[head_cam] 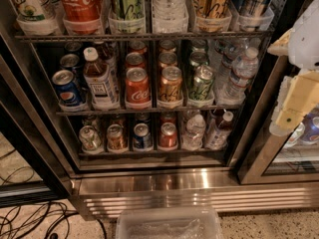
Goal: Pick pepsi can from middle shelf of fridge
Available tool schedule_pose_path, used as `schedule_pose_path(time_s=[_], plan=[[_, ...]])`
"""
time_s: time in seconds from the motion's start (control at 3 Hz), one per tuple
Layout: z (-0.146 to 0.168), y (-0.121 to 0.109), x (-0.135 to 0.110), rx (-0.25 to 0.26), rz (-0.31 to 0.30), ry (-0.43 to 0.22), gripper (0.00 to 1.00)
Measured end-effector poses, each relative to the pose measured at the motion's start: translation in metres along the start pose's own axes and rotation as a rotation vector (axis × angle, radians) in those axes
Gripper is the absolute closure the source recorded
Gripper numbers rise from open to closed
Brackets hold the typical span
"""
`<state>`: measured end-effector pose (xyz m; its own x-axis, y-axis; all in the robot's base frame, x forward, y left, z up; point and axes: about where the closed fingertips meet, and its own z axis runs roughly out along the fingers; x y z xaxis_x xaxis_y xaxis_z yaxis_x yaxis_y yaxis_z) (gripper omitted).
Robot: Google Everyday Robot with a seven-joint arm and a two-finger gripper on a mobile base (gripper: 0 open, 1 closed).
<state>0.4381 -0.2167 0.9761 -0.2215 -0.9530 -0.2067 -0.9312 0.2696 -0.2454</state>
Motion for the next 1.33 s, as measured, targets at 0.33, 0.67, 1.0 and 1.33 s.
schedule_pose_path(time_s=[0.33, 0.67, 1.0, 1.33], plan=[[0.0, 0.0, 0.0, 0.0, 0.0, 0.0, 0.0], [0.014, 0.014, -0.017, 0.0, 0.05, -0.069, 0.0], [0.038, 0.044, -0.061, -0.004, 0.121, -0.196, 0.0], [0.057, 0.069, -0.118, -0.006, 0.135, -0.325, 0.0]])
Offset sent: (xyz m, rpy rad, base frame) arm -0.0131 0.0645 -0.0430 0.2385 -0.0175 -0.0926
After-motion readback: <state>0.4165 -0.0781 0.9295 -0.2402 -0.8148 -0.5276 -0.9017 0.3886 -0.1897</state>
